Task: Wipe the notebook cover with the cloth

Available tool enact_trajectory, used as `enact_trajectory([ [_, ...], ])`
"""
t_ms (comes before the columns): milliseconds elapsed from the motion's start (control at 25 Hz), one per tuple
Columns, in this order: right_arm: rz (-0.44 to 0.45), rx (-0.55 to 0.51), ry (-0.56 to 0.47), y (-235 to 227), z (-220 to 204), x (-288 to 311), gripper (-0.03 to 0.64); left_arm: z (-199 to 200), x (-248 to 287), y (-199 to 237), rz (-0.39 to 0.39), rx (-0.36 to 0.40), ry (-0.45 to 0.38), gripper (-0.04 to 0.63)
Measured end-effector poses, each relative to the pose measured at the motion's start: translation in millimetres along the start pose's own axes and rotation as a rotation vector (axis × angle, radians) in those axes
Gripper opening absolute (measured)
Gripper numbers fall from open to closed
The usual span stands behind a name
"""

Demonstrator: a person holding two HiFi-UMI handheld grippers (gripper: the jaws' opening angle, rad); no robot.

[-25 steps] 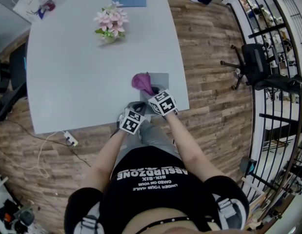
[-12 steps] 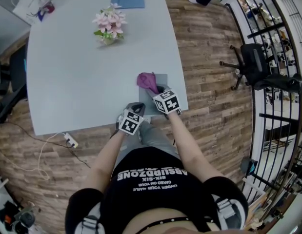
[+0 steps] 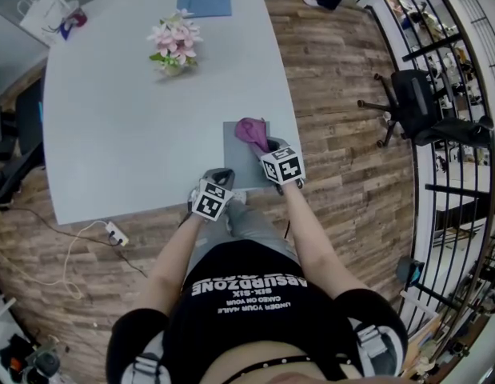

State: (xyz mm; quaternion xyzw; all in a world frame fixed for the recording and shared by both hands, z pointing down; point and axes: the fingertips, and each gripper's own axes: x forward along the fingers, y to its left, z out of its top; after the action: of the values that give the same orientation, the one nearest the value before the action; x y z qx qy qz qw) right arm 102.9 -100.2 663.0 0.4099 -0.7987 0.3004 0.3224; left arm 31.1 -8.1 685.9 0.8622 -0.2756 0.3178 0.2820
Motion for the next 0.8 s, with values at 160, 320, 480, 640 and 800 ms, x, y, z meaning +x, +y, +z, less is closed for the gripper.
enact_trajectory([
  [160,-0.033,0.022,-0.003,-14.7,-5.1,-8.9,0.084,0.4,0.1,-0.2,0.006,0.001,0.005,0.014],
  [320,-0.092,0.063,-0.022,-33.9,-7.6,-17.7,0.084,2.0,0.9,0.8,0.014,-0.001,0.005,0.014],
  [480,-0.105,0.071,-0.022,-35.4,-12.0,-21.3,0.084,0.6,0.8,-0.2,0.022,0.0,0.005,0.014],
  [640,-0.106,0.064,-0.024,-30.5,-16.1,-22.6,0.084,0.7,1.1,-0.6,0.022,-0.003,0.008,0.014],
  [800,-0.099,0.065,-0.025,-27.4,-21.6,-26.3,0.084,0.8,0.8,-0.2,0.027,-0.004,0.01,0.014],
])
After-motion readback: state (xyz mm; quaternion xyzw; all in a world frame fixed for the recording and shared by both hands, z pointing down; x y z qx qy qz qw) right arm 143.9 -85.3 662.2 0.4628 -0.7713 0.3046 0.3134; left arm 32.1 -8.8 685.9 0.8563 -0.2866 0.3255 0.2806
